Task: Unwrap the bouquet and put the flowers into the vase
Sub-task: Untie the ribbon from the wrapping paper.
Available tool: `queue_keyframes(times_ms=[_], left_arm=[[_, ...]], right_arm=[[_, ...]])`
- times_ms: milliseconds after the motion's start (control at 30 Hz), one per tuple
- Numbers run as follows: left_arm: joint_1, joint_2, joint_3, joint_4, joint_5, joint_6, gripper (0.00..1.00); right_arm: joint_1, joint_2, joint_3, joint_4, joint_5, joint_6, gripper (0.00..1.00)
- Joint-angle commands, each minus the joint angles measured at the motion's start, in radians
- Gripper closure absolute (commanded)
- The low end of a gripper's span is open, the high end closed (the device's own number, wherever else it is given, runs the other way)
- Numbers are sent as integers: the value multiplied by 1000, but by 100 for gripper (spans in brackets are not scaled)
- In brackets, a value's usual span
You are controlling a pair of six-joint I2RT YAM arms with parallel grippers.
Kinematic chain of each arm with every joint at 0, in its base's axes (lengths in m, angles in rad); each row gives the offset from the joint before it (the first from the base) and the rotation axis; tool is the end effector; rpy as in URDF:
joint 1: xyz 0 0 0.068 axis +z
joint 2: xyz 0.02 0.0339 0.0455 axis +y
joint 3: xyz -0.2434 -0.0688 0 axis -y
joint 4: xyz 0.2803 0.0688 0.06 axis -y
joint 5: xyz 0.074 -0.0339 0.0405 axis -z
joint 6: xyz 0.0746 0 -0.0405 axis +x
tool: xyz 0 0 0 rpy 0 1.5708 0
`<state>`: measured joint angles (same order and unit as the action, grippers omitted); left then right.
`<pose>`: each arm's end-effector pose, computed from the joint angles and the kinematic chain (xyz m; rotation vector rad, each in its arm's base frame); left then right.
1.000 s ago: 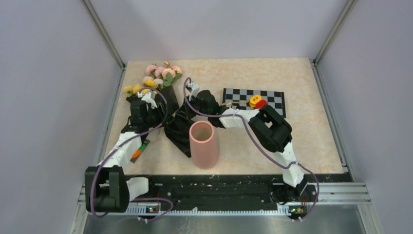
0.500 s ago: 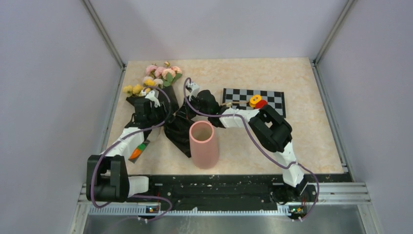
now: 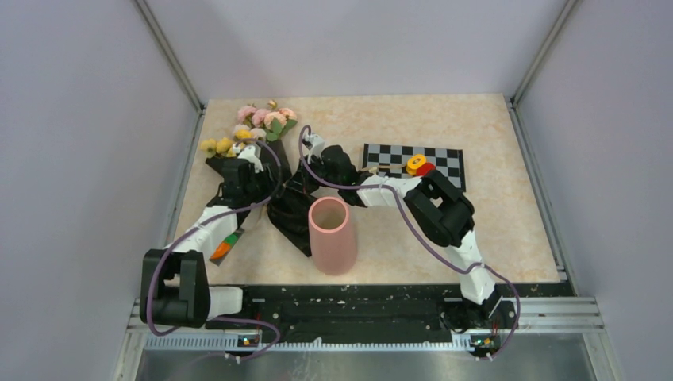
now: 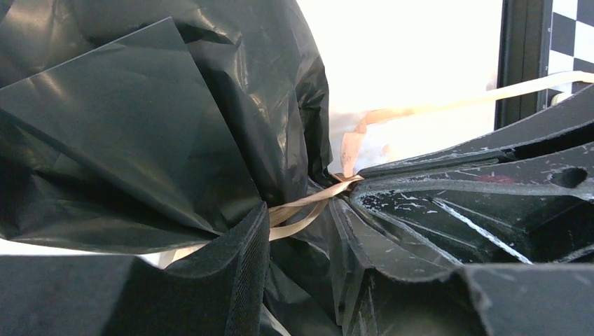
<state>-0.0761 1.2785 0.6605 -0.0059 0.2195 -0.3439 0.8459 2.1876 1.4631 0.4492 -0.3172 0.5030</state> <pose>0.3300 -0.0415 0.1473 -0.1717 2.2112 -0.4751 0.3472 0.4270 0.1318 -0.5810 1.9336 1.1975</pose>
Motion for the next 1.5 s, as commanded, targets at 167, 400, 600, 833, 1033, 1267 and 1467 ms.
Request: queue_keyframes(times_ms=[167, 400, 600, 833, 1033, 1267, 1467], left_arm=[[-30, 49, 44, 55, -10, 23, 62], [-40, 42, 33, 46, -51, 8, 99], [-39, -21, -8, 11, -151, -52, 100], [-39, -49, -50, -45, -189, -133, 100], [-37, -42, -56, -44, -175, -154, 100], [-37, -46, -51, -42, -152, -159, 100], [-37, -70, -52, -52, -155, -165, 100]], right_arm=[[-14, 4, 62, 46, -26, 12, 100], [-14, -6, 46, 39, 13, 4, 100], [-20, -22, 19, 35, 85, 10, 100], [-38, -35, -29, 42, 149, 41, 100], [-46, -38, -53, 76, 118, 46, 91], [-47, -57, -86, 152, -32, -40, 72], [-48, -47, -74, 109, -103, -137, 63]])
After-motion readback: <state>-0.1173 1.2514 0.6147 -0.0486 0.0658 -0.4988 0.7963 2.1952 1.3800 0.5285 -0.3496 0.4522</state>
